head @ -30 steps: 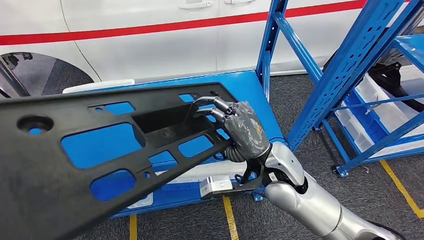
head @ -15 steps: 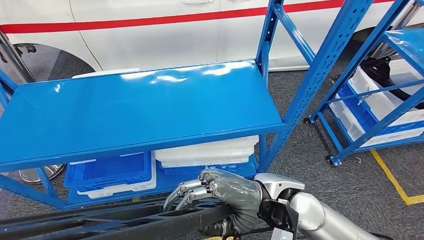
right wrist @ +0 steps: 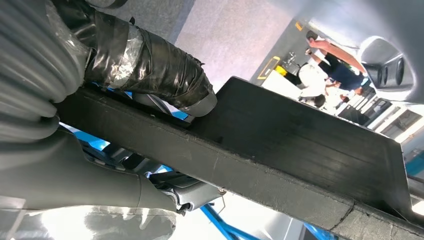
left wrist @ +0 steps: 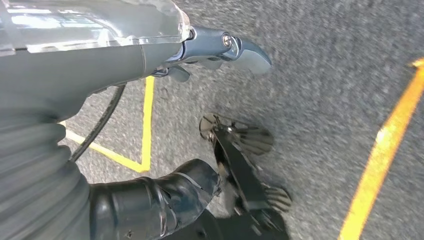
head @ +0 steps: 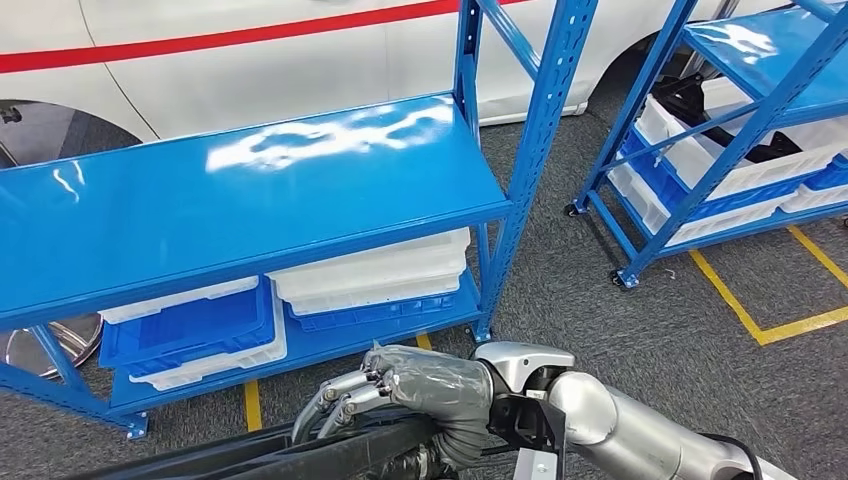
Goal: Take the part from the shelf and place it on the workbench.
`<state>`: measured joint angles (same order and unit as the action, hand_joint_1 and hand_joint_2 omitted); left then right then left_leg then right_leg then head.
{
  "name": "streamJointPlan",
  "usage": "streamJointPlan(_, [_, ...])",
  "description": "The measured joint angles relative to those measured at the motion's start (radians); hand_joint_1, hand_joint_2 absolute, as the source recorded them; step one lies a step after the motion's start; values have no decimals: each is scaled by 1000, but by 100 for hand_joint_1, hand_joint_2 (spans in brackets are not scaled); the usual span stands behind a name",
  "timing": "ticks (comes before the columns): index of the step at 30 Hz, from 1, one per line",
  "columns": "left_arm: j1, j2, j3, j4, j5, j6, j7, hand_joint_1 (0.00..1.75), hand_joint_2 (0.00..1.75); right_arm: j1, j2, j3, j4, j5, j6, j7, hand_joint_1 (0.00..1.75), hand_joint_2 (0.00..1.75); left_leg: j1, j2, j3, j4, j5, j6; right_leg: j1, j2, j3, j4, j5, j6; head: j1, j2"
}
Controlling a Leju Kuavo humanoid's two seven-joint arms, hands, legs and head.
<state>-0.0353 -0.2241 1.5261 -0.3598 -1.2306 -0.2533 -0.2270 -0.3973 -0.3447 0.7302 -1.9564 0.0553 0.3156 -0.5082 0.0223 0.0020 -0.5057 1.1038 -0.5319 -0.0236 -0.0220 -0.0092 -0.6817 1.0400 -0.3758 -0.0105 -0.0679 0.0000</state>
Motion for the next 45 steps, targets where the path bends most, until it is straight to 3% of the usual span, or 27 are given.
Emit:
streamJointPlan(2, [-1,-1,0,0,3,0,1,0,175,0,0,-15,0,7,-11,13,175,175,-3,-6,58,-91,-27,12,3,0,-5,2,19,15,-1,0])
streamJointPlan(4, [-1,-3,0,-1,7,0,4,0,175,-1,0,-35,4,18,-24,26,175,175,-7,-4,52,-101,-19,31,2,1,-5,-7,39,29,-1,0])
streamJointPlan(5, [-2,-4,1,-2,10,-1,5,0,175,-2,-1,-47,9,24,-31,31,175,175,-8,2,44,-101,-8,42,0,4,-10,-4,32,34,-1,0])
streamJointPlan(7, [-2,-8,1,-8,13,-4,9,0,175,-2,-2,-71,25,33,-43,40,175,175,-6,18,16,-104,19,61,-3,7,-33,55,-46,40,0,0])
streamJointPlan(9, [-2,-10,3,-17,15,-8,12,0,175,-2,-2,-92,45,40,-50,47,175,175,-12,33,-17,-102,45,72,-2,8,-63,183,-156,44,1,0])
streamJointPlan(10, [-2,-12,4,-23,15,-12,14,0,175,-1,-2,-100,57,43,-51,50,175,175,-16,41,-35,-100,58,74,-2,8,-69,244,-180,45,2,0])
streamJointPlan(12, [-2,-16,7,-34,12,-19,16,0,175,2,-3,-113,81,54,-55,61,175,175,-25,56,-72,-94,82,77,1,6,-42,286,-157,40,1,0])
streamJointPlan(14, [-3,-22,9,-44,10,-26,17,0,175,3,-3,-126,108,68,-63,72,175,175,-33,70,-104,-86,101,77,10,-11,54,193,-118,23,1,0])
streamJointPlan(16, [-4,-30,11,-52,10,-31,17,0,175,0,-3,-142,133,80,-72,77,175,175,-38,84,-121,-82,118,72,25,-49,157,47,-138,3,1,0])
streamJointPlan(18, [-5,-35,14,-58,10,-35,18,0,175,-6,-6,-160,156,86,-79,78,175,175,-37,102,-123,-85,134,63,36,-62,190,-24,-156,-11,3,0])
streamJointPlan(20, [-5,-37,17,-62,10,-39,18,0,175,-13,-10,-178,181,87,-82,78,175,175,-35,107,-127,-87,140,51,34,-44,175,-36,-132,-22,5,0])
streamJointPlan(21, [-5,-38,18,-65,11,-40,18,0,175,-16,-12,-186,194,85,-82,79,175,175,-35,90,-134,-77,124,44,30,-36,165,-42,-116,-27,4,0])
streamJointPlan(22, [-5,-39,19,-67,11,-42,18,0,175,-21,-12,-194,207,83,-82,80,175,175,-33,63,-145,-47,85,36,24,-27,151,-47,-99,-32,4,0])
streamJointPlan(24, [-4,-41,23,-72,12,-46,19,0,175,-27,-12,-211,230,78,-82,84,175,175,-26,15,-173,65,-24,26,20,-7,115,-48,-67,-37,4,0])
streamJointPlan(25, [-3,-42,24,-74,12,-48,20,0,175,-28,-12,-220,241,76,-81,85,175,175,-23,6,-182,129,-63,22,19,5,95,-47,-50,-36,3,0])
streamJointPlan(26, [-2,-42,25,-77,11,-49,20,0,175,-28,-12,-227,250,74,-81,85,175,175,-21,4,-182,172,-72,19,18,17,75,-45,-35,-34,3,0])
streamJointPlan(27, [-2,-41,25,-80,11,-51,21,0,175,-27,-12,-233,259,74,-80,85,175,175,-19,3,-168,186,-58,17,16,29,56,-41,-21,-31,3,0])
streamJointPlan(29, [-3,-41,26,-89,12,-55,21,0,175,-27,-12,-244,275,74,-78,87,175,175,-13,-10,-90,110,-2,15,12,51,17,-32,5,-21,3,0])
streamJointPlan(31, [-2,-42,26,-95,15,-60,22,0,175,-29,-12,-252,283,74,-78,94,175,175,-7,-56,13,-32,-1,18,10,71,-12,-19,26,-9,4,0])
streamJointPlan(33, [0,-42,26,-102,23,-68,28,0,175,-34,-10,-256,289,75,-78,105,175,175,-8,-82,55,-106,-23,26,10,89,-25,-17,48,6,5,0])
streamJointPlan(35, [2,-40,26,-110,45,-80,39,0,175,-39,0,-254,295,88,-81,120,175,175,-9,-61,43,-111,-8,41,9,101,-30,-26,69,19,6,0])
streamJointPlan(36, [2,-39,26,-115,60,-87,47,0,175,-42,11,-250,298,100,-84,131,175,175,-8,-47,35,-112,3,51,9,90,-37,-19,57,22,7,0])
streamJointPlan(38, [6,-33,27,-125,86,-100,61,0,175,-50,40,-233,308,124,-95,152,175,175,-8,-14,12,-115,28,66,6,45,-64,53,-30,25,10,0])
streamJointPlan(40, [12,-27,27,-135,105,-109,77,0,175,-61,72,-209,320,132,-103,163,175,175,-12,18,-17,-113,51,71,1,16,-95,189,-131,32,10,0])
streamJointPlan(41, [14,-25,27,-139,112,-111,87,0,175,-68,88,-196,328,132,-107,167,175,175,-14,32,-34,-111,62,70,-1,12,-101,249,-149,36,10,0])
streamJointPlan(43, [15,-22,27,-147,119,-114,105,0,175,-86,114,-173,347,132,-115,175,175,175,-17,60,-68,-106,83,67,-4,7,-67,285,-122,39,10,0])
streamJointPlan(45, [15,-23,27,-153,117,-116,115,0,175,-103,128,-159,358,133,-122,181,175,175,-19,79,-95,-99,101,62,0,-15,40,181,-97,30,10,0])
